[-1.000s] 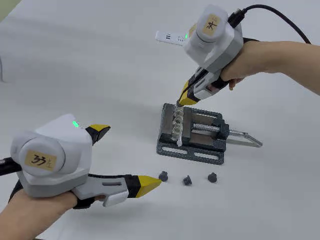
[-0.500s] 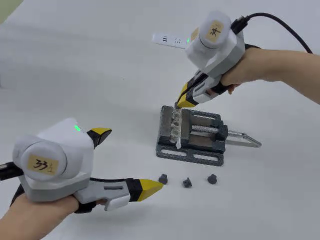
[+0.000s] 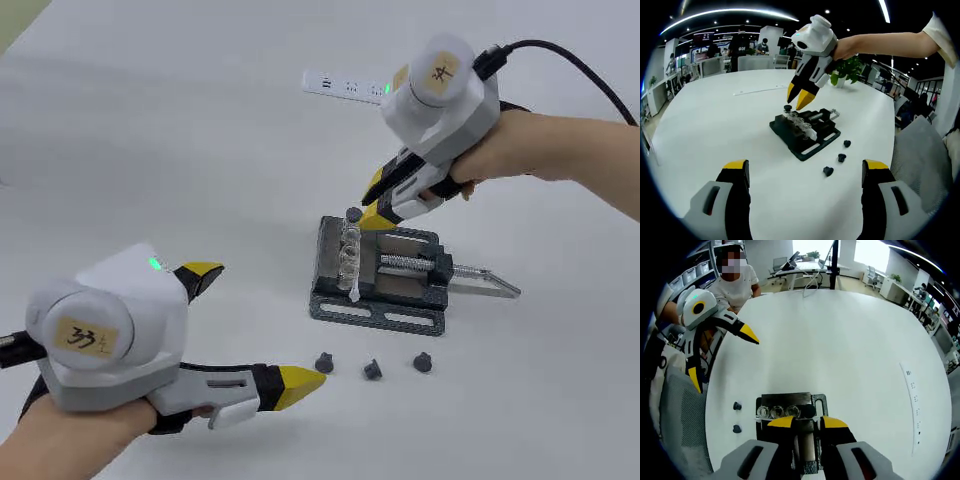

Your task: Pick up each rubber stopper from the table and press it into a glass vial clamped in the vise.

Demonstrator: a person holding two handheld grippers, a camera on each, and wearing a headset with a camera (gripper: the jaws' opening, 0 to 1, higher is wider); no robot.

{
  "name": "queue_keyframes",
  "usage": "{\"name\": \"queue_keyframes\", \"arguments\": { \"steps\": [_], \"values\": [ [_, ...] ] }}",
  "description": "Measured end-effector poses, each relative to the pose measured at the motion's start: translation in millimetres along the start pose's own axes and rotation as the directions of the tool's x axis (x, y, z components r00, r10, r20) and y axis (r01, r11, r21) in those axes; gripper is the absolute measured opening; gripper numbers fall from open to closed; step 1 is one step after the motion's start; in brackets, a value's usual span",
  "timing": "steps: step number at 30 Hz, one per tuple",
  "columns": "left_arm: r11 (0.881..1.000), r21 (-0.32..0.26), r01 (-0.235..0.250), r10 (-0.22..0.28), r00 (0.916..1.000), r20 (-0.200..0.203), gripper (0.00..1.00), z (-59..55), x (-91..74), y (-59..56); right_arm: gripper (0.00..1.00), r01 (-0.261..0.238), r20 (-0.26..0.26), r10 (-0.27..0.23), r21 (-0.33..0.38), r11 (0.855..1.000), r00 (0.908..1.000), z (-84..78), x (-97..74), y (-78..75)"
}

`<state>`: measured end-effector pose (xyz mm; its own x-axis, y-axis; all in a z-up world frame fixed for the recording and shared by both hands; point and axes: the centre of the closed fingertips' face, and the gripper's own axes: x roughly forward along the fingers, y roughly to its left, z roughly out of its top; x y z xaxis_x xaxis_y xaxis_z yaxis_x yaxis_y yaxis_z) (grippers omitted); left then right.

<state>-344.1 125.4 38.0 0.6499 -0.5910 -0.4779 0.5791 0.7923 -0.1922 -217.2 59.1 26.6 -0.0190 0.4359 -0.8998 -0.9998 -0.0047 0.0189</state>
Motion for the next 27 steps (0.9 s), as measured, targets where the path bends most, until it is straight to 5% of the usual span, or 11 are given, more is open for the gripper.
{"name": "queue_keyframes", "arguments": {
  "steps": [11,27],
  "values": [
    [1.0,0.005,0.004,-0.004,1.0,0.004,0.92,0.3,0.4,-1.5,0.39,-0.003,0.033,0.003,-0.006,1.0,0.9995,-9.1,-6.3,14.1],
    [1.0,0.021,0.009,-0.009,0.9999,-0.009,0.92,-6.3,-4.7,-7.8,0.38,0.005,0.079,-0.004,-0.012,1.0,0.9969,-18.0,-19.8,52.2]
  ]
}}
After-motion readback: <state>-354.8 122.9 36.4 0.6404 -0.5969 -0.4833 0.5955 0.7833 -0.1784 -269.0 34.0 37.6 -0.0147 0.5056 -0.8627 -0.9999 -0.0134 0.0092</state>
